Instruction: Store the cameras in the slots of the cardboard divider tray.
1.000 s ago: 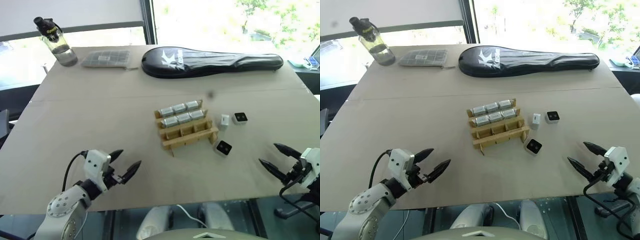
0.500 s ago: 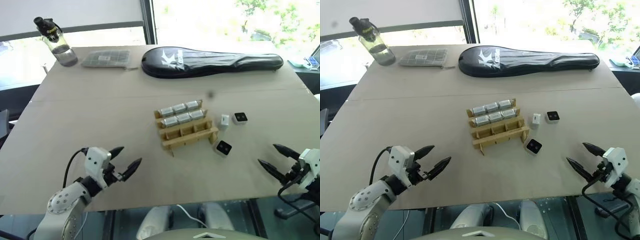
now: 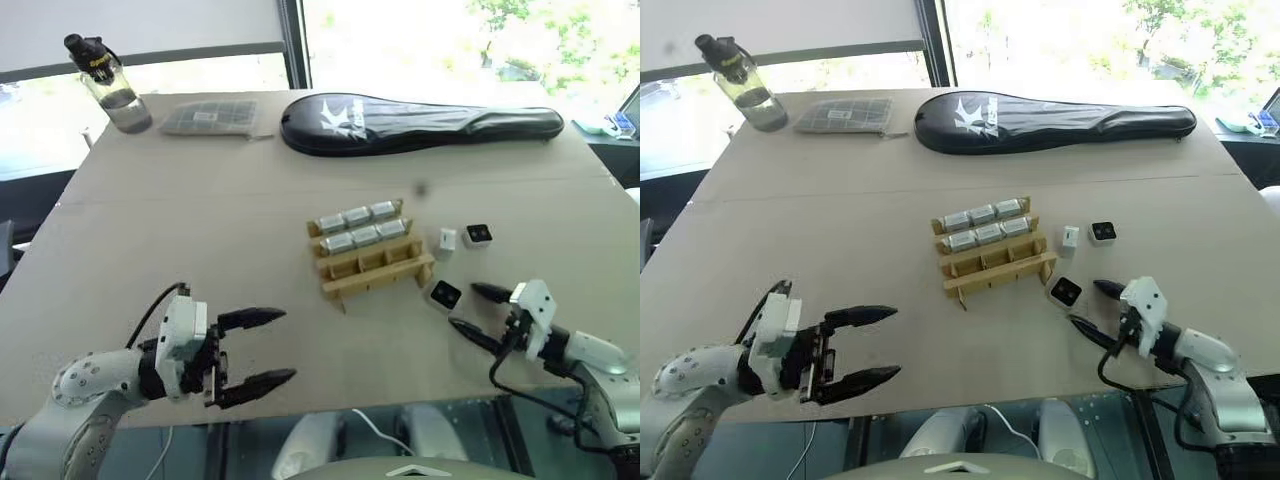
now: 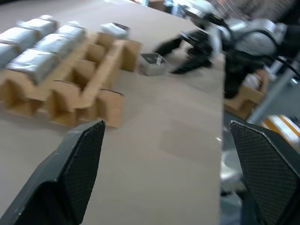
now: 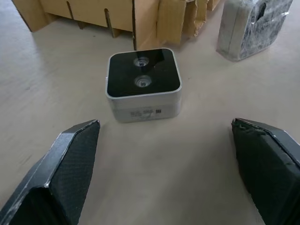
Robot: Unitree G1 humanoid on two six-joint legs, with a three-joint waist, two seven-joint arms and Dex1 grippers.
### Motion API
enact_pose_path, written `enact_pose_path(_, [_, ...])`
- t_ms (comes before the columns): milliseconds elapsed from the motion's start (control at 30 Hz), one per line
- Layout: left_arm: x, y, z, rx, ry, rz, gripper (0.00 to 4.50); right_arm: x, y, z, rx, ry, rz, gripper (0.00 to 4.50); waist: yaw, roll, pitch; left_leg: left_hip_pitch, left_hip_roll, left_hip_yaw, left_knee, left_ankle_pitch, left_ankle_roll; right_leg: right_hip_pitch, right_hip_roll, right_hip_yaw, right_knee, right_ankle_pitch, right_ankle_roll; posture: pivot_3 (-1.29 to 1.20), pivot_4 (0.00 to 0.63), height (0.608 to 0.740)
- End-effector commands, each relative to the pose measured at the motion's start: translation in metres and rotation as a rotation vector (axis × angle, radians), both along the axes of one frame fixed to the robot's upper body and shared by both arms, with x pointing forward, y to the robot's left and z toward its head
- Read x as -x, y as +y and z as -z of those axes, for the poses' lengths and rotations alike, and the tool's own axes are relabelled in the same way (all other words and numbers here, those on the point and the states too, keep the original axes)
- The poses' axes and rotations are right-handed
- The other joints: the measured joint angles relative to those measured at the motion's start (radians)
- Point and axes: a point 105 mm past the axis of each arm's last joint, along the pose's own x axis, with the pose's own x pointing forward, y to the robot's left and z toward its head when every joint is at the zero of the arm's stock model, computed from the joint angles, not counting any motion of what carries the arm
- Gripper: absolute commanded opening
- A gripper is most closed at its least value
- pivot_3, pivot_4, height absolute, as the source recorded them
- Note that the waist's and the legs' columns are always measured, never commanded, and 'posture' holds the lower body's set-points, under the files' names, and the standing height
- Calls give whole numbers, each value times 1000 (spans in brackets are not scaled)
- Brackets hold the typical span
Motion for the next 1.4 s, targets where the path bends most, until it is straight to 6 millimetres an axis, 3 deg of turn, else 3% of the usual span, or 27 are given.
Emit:
enact_pose_path(33, [3, 2, -3, -97, -75, 100, 4422, -8, 0, 0, 10, -10, 22, 4500, -3, 0, 0, 0, 0, 0, 0, 0, 0, 0, 0, 0, 0, 0, 0, 0, 150, 740])
enact_pose_path(267, [-8, 8, -3, -138, -124, 104, 4422, -8, 6, -3, -24, -15, -6, 4500, -8, -1, 0, 1, 0, 0, 0, 0, 0, 0, 0, 0, 0, 0, 0, 0, 150, 740])
enact_pose_path(433, [-10, 8, -2, -140, -131, 107, 4422, 0, 26, -6, -52, -2, -82, 4500, -17, -1, 0, 0, 0, 0, 0, 0, 0, 0, 0, 0, 0, 0, 0, 0, 150, 740])
enact_pose_path(733, [-11, 6, -3, -142, -135, 113, 4422, -12, 34, -11, -47, -36, -85, 4500, -19, 0, 1, 0, 0, 0, 0, 0, 0, 0, 0, 0, 0, 0, 0, 0, 150, 740])
enact_pose_path(833, [-11, 7, -2, -145, -134, 111, 4500, -12, 32, -11, -40, -45, -89, 3753, -15, 0, 1, -1, 0, -1, 0, 0, 0, -1, 0, -1, 0, 0, 0, 0, 150, 740])
enact_pose_path(967, [-13, 7, -3, -143, -135, 103, 4500, -10, 32, -10, -32, -52, -95, 1931, -18, 0, 1, -1, 0, -1, 0, 0, 0, -1, 0, -1, 0, 0, 0, 0, 150, 740])
enact_pose_path(1100, [-17, 5, -4, -127, -131, 67, 4500, -9, 29, -11, 3, -88, -91, 1949, -18, 0, 1, -1, 0, -1, 0, 0, 0, -1, 0, -1, 0, 0, 0, 0, 150, 740])
enact_pose_path(1233, [-33, -5, -17, 19, -68, -77, 4500, -18, 8, -27, 194, -331, -36, 1949, -17, 0, 2, -1, 0, -1, 0, 0, 0, -1, 0, -1, 0, 0, 0, 0, 150, 740])
enact_pose_path(1300, [-42, -16, -13, 34, 2, -147, 4500, -18, 7, -47, 306, -484, -95, 1949, -18, 0, 2, -1, -1, -1, 1, 0, 0, -2, -1, 0, 1, 0, 0, 0, 150, 740])
enact_pose_path(1400, [-54, -27, -19, 58, 70, -200, 4500, -21, 24, -77, 394, -686, -206, 1949, -23, 0, 4, -1, -1, 0, 2, 0, 0, -2, 0, 0, 4, 0, 0, 0, 150, 740])
